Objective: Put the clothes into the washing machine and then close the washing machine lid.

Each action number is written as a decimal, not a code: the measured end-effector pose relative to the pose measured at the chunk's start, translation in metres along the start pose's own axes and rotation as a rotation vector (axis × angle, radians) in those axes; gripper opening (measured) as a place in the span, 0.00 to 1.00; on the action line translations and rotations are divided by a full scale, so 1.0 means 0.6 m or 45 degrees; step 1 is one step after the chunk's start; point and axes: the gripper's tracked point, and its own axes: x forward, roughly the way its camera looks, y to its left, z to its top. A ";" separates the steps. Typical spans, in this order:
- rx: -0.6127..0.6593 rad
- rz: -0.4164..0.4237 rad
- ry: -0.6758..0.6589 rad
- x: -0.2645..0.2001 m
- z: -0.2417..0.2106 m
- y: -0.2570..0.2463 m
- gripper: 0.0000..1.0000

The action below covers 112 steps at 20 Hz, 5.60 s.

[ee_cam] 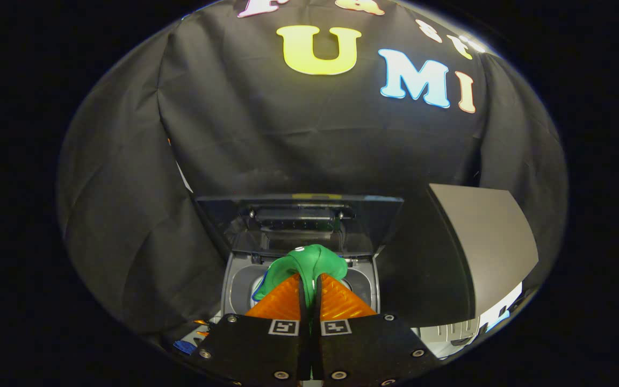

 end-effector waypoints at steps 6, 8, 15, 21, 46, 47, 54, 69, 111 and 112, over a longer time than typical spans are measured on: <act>-0.078 0.010 0.115 0.103 -0.086 0.038 0.01; -0.114 0.011 0.134 0.128 -0.102 0.049 0.01; -0.260 0.091 0.163 0.199 -0.149 0.085 0.01; -0.278 0.117 0.236 0.238 -0.227 0.095 0.01; 0.009 0.174 0.282 0.215 -0.230 0.130 0.93; 0.055 0.174 0.258 0.203 -0.211 0.131 0.93; 0.178 0.124 0.022 0.121 -0.061 0.108 0.94; 0.173 0.039 -0.313 0.073 0.245 0.024 0.94; 0.071 0.003 -0.191 0.249 0.206 0.015 0.96; 0.072 0.000 -0.213 0.249 0.206 0.015 0.96</act>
